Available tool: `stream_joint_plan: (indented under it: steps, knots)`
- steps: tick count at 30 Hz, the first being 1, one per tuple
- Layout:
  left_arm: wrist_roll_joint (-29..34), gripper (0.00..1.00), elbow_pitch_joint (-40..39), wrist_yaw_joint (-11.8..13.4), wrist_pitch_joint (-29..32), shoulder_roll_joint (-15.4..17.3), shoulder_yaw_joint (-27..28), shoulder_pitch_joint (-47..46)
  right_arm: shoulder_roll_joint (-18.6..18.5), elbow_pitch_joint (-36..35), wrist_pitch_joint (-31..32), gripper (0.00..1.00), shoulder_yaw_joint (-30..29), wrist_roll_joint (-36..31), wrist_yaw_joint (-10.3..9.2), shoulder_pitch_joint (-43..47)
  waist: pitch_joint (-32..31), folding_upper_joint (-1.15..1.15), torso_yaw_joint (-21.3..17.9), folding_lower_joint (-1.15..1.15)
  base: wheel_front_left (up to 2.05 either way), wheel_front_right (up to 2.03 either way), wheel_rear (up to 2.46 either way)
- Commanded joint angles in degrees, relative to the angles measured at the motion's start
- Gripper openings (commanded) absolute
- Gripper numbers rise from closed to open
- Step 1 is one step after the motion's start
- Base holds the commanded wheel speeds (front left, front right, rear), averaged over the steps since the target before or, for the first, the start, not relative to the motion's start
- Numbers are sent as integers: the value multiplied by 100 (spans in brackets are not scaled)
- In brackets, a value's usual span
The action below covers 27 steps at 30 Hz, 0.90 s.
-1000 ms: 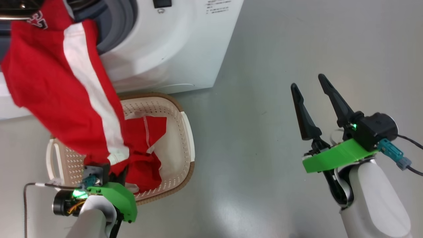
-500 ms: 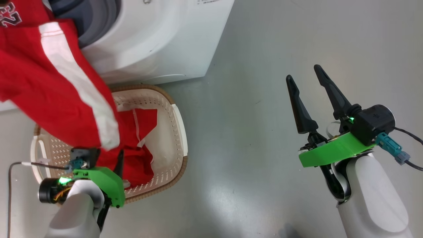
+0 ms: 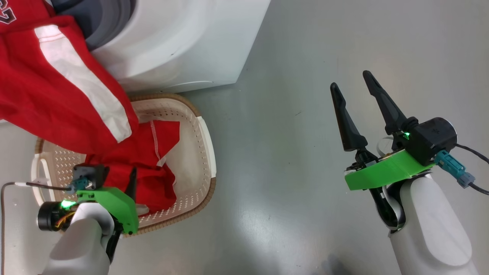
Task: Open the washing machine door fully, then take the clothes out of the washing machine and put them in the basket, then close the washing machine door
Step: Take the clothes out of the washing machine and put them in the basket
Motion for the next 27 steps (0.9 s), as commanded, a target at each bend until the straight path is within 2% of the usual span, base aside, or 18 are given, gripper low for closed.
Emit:
stream_joint_plan:
  steps: [1,9,13,19,27]
  knots:
    - [-76,100,-32,-17,-31,193,85,2,61,-135,-27,100,120,-53,9,8,-1,0,5,0,0,0,0]
    - [-399,100,-305,-17,-31,248,216,-64,38,-127,-27,100,78,-65,9,16,-29,0,81,0,0,0,0]
    - [-492,100,-856,-16,-32,363,478,-18,17,-145,-27,100,15,-80,9,51,-74,0,162,0,0,0,0]
    - [-299,100,-1844,20,-32,449,978,315,-14,-151,-27,100,-41,-93,9,111,-190,0,307,0,0,0,0]
    - [146,100,-3158,48,-32,318,1649,940,-53,-136,-27,100,-98,-90,9,217,-408,0,468,0,0,0,0]
